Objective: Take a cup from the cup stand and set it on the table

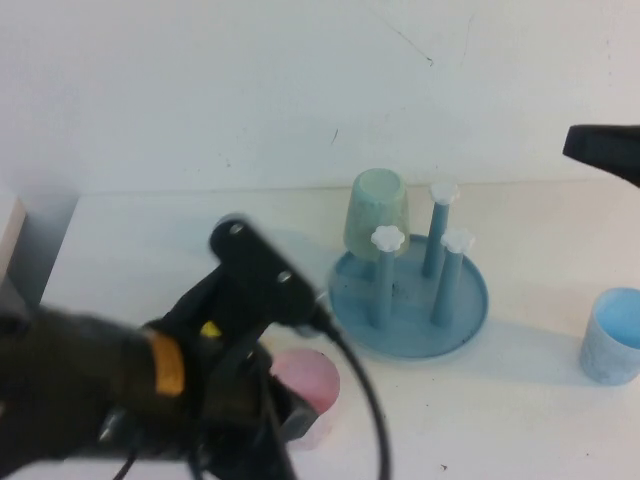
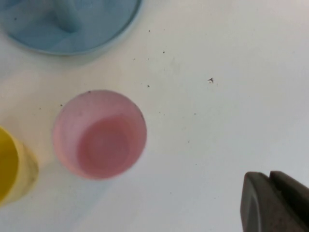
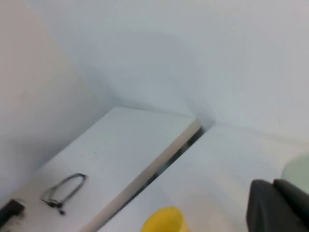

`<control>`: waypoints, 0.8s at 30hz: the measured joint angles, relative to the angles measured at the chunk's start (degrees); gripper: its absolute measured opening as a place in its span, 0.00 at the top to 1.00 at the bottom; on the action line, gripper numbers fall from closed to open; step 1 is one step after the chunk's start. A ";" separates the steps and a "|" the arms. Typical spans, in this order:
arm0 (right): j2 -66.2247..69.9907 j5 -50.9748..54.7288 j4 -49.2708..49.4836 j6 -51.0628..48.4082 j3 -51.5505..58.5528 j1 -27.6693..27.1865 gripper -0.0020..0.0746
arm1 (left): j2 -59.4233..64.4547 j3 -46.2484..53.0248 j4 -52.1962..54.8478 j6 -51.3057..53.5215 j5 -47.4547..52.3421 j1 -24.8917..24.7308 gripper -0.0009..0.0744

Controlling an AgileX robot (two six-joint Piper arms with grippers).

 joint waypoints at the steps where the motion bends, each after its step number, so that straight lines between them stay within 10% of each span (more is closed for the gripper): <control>1: -1.24 0.12 0.29 -2.29 0.00 0.00 0.97 | -2.94 3.79 -0.96 -0.13 -2.97 0.00 0.99; 24: -27.56 1.91 0.41 -26.39 6.63 0.34 0.98 | -47.99 52.28 -13.01 0.54 -41.74 0.00 0.99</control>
